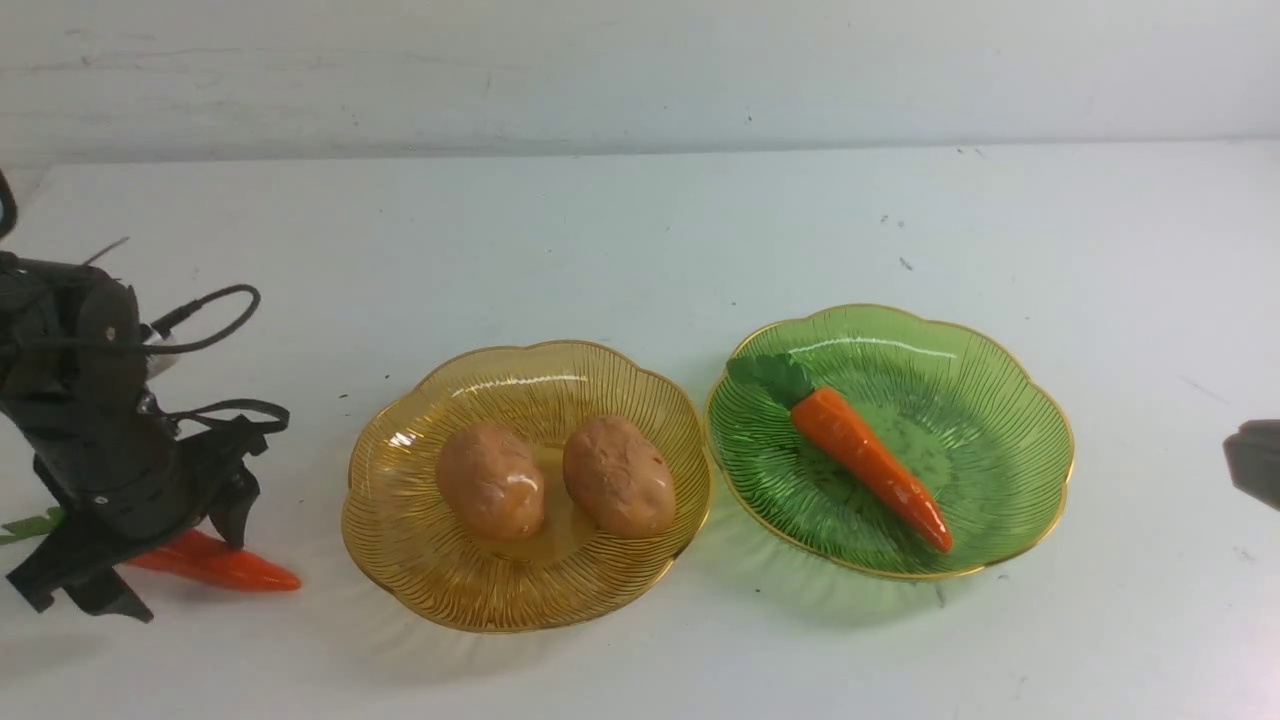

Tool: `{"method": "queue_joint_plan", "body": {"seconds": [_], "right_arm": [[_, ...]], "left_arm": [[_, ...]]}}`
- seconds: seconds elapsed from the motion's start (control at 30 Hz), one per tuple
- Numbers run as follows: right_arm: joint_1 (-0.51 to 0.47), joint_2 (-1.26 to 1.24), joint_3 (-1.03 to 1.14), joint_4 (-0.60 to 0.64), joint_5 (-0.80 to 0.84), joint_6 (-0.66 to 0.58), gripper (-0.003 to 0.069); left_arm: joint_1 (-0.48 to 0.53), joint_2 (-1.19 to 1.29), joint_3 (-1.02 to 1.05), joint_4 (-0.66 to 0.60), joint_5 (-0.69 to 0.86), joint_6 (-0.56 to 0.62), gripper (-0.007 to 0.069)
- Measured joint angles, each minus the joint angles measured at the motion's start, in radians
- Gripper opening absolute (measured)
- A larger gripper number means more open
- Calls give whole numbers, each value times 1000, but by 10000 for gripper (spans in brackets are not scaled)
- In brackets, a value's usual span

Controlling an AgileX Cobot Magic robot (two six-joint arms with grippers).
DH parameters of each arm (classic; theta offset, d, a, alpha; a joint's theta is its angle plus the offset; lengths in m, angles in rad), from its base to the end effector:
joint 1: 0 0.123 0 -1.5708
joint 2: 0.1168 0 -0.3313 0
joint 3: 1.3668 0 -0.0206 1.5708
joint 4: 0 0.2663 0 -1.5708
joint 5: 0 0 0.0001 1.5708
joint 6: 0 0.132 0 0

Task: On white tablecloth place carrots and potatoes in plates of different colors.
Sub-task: 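Pick up the carrot from the table and place it on the green plate with the left gripper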

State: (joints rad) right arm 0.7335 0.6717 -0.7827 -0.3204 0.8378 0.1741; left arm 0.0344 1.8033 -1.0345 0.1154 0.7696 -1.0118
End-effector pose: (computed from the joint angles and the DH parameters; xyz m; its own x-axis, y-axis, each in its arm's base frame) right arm 0.1160 0.0630 0.3567 -0.4047 -0.4228 -0.8108 -0.5272 0.8324 -0.1709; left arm 0.3486 0.0226 0.1519 -0.5587 -0.8180 -0.1371 -0.8208 0.5690 -0.0506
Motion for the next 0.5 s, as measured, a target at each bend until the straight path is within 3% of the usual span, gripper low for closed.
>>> {"method": "queue_joint_plan", "body": {"seconds": [0.13,0.23,0.37,0.5], "right_arm": [[0,0,0,0,-2,0,-15],[0,0,0,0,-3,0,-15],[0,0,0,0,-4,0,-15],[0,0,0,0,-5,0,-15]], "left_arm": [[0,42,-7,33,-44,-25,532],[0,45,-11,33,-44,16,424],[0,35,-12,44,4,183,204],[0,-56,-51,43,175,366,197]]}}
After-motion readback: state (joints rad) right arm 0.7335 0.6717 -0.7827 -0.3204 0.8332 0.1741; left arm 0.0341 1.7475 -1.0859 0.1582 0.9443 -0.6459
